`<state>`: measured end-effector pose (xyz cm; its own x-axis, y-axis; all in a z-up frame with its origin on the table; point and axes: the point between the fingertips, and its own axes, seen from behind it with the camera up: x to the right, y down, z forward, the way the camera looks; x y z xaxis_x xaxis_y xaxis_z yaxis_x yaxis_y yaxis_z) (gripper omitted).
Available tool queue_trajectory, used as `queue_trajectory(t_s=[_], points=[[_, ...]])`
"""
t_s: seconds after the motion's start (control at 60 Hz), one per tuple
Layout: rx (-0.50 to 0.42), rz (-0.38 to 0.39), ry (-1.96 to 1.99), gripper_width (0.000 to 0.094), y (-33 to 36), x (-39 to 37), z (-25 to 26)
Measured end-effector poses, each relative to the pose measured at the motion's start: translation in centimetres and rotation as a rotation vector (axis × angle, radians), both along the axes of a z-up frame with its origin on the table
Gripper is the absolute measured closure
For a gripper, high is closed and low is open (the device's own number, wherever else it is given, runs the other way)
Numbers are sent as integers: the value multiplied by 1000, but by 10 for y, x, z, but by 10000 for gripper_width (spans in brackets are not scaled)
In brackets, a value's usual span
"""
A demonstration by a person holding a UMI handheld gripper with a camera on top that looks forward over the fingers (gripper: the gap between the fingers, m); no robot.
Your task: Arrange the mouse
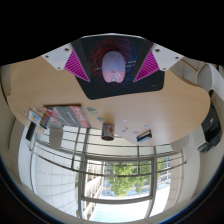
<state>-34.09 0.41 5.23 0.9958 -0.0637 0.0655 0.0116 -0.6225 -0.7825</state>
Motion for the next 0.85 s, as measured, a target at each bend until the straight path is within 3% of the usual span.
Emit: queue_trajectory(t_s=[0.367,0.617,0.85], points=[[115,-71,-39,93,-111,-29,102],[110,-60,-63,93,-182,-56,119],[127,-63,-69,94,-199,-64,129]])
